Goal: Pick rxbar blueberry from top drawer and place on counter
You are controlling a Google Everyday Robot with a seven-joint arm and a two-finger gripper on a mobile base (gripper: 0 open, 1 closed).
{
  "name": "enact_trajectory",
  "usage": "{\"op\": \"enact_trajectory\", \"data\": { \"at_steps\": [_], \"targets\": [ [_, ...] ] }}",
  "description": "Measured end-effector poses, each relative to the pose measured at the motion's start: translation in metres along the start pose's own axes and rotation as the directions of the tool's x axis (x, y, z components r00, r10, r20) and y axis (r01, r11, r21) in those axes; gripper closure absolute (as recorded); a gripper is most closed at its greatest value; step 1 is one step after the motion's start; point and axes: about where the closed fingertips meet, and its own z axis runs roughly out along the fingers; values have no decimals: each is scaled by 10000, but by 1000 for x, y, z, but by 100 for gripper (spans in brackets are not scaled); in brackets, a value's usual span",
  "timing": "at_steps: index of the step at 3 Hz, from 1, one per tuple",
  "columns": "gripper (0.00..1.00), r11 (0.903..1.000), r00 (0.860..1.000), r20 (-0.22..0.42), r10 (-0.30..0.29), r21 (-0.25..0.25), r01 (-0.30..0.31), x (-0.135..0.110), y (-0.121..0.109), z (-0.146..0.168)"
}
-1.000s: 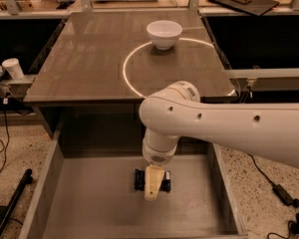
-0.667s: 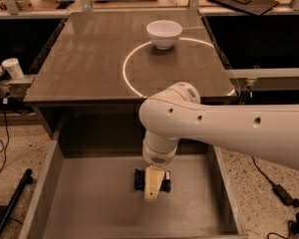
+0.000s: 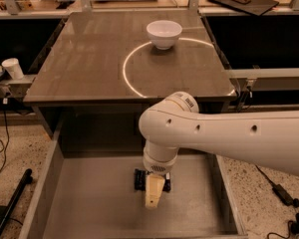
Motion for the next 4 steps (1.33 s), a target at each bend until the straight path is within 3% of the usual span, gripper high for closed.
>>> {"op": "enact_trajectory", "data": {
  "at_steps": [1,2,4],
  "targets": [
    [0,10000,10000,0,0,0,0,0,0,0],
    [0,9993,9998,-66,211,315,-209,3,6,5],
    [0,9993,9989,-308,354,162,-349,4,25,48]
  ]
}}
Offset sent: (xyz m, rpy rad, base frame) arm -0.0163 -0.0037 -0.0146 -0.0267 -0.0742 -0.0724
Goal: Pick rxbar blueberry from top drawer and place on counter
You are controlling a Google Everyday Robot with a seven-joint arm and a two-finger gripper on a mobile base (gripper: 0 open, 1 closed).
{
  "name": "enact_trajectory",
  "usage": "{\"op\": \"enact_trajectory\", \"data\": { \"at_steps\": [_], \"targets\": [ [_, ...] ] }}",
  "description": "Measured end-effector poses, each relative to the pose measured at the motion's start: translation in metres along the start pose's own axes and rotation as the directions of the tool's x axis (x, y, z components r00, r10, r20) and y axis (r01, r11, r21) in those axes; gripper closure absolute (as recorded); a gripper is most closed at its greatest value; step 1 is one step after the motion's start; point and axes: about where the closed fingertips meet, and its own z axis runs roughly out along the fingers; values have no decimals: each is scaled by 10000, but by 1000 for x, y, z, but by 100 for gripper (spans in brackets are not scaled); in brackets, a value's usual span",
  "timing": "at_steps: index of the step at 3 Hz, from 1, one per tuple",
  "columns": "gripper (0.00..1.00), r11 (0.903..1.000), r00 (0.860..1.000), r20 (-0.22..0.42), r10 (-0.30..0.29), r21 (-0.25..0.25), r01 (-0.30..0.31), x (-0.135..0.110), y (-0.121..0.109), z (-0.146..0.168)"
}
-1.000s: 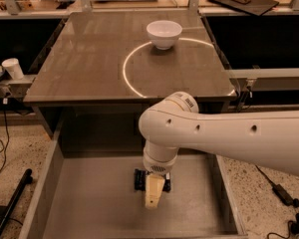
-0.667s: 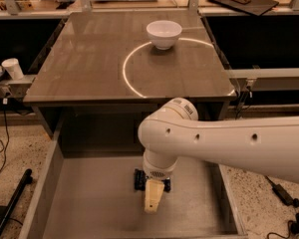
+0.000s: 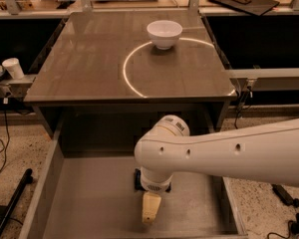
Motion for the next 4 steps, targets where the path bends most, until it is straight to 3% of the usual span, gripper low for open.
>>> {"op": "enact_trajectory", "data": {
  "at_steps": [1,2,3,4],
  "targets": [
    [0,9991,9994,-90,-335,-277,332,-12,-3,26],
    [0,9991,9994,-90,-335,-277,332,-12,-3,26],
    [0,9989,9987,-208,-472,-59,471,-12,-13,17],
    [0,9952,9958,-498,-772,558,800,-15,-36,0]
  ]
}}
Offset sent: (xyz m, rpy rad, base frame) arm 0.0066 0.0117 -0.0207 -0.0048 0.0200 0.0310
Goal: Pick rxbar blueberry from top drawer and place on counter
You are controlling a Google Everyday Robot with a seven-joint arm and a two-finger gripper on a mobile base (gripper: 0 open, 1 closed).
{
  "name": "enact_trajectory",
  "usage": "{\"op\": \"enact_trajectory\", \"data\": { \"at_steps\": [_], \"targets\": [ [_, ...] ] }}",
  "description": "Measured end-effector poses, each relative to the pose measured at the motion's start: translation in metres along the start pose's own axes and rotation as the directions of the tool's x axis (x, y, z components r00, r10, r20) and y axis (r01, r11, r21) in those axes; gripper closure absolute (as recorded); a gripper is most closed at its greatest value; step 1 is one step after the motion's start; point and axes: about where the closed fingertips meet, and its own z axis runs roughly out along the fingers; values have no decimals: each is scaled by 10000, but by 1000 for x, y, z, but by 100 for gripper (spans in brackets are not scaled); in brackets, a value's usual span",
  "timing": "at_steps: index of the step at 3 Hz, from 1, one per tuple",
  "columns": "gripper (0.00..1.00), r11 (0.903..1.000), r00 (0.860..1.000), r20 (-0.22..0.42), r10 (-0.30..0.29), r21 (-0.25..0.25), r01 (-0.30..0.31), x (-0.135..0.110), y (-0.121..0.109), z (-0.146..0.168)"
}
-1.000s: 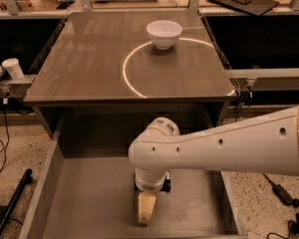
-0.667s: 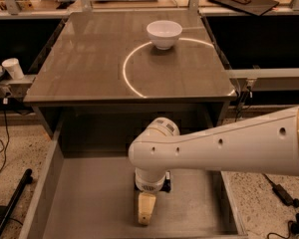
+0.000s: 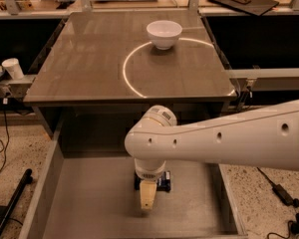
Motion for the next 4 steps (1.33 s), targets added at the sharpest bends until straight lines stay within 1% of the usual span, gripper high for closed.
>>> {"op": "enact_trajectory", "data": {
  "at_steps": [1,4],
  "targets": [
    [4,10000,10000,0,0,0,0,0,0,0],
    [73,10000,10000,-1,0,1,0,0,0,0]
  ]
}}
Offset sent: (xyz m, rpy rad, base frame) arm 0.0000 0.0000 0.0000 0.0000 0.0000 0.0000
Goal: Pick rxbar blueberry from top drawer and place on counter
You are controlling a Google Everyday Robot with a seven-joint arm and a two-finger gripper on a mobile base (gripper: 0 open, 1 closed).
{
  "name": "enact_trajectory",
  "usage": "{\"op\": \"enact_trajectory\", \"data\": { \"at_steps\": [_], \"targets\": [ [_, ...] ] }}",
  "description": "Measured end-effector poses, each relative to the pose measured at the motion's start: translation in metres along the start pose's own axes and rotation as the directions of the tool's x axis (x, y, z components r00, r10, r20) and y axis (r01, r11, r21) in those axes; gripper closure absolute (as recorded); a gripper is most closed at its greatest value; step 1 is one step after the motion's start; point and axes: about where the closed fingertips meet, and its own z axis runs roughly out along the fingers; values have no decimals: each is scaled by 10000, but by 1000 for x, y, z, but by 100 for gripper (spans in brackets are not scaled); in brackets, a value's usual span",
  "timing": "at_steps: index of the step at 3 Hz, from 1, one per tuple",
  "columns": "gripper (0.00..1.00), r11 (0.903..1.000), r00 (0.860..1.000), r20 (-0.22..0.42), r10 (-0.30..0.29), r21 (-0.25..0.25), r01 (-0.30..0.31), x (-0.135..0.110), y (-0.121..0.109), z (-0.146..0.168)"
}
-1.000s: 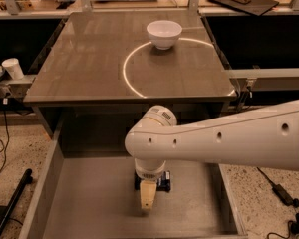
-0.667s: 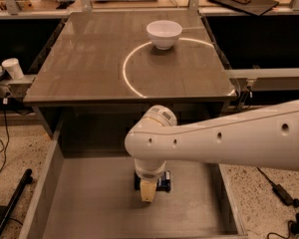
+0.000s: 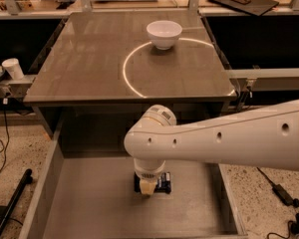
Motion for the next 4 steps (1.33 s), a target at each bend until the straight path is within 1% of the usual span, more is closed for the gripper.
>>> {"op": "enact_trajectory", "data": {
  "at_steps": [1,3,4],
  "targets": [
    [100,10000,10000,0,0,0,0,0,0,0],
    [100,10000,10000,-52,46,74,-46,1,-2,-6],
    [100,9994,9996,-202,183,295,-177,6,-8,-14]
  ]
}}
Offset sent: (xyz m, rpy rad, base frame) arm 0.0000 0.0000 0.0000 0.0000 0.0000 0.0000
